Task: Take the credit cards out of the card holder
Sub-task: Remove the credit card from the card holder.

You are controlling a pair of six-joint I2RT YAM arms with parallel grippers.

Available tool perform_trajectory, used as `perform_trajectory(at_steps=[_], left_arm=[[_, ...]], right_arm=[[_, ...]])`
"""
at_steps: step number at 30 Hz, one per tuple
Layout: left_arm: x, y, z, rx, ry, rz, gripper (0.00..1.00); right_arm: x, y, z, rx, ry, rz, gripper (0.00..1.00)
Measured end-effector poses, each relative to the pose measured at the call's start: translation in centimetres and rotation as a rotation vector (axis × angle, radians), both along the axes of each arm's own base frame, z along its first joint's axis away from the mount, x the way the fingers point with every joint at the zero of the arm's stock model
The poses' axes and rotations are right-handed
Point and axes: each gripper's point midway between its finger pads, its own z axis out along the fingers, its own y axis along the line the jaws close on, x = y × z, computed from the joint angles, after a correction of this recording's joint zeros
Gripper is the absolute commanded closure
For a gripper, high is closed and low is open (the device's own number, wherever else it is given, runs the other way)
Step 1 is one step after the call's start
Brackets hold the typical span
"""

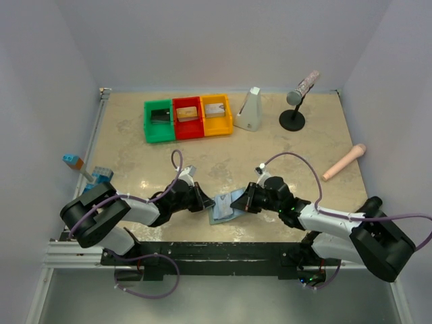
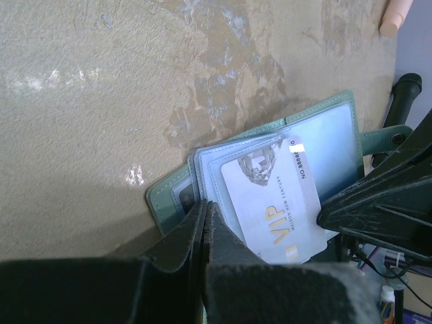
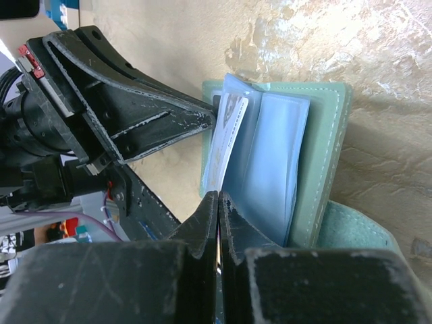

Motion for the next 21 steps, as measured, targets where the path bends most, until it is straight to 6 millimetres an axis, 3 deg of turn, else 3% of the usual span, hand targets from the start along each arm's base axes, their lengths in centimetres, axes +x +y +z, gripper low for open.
perform_trajectory(at_steps=[8,13,21], left_arm=[[0.0,0.0,0.0,-0.006,-0.004,0.0,1.0],[0.0,-0.1,0.1,-0.009,-0.006,-0.002,1.0],[0.0,-0.1,0.1,-0.01,-0.007,-0.003,1.0]], right_arm=[[0.1,-0.1,0.1,-0.001,-0.006,-0.005,1.0],[0.0,0.1,-0.7,-0.007,0.02,0.006,0.77],[-0.2,0.4,-1.0,0.003,0.033,0.024,0.65]])
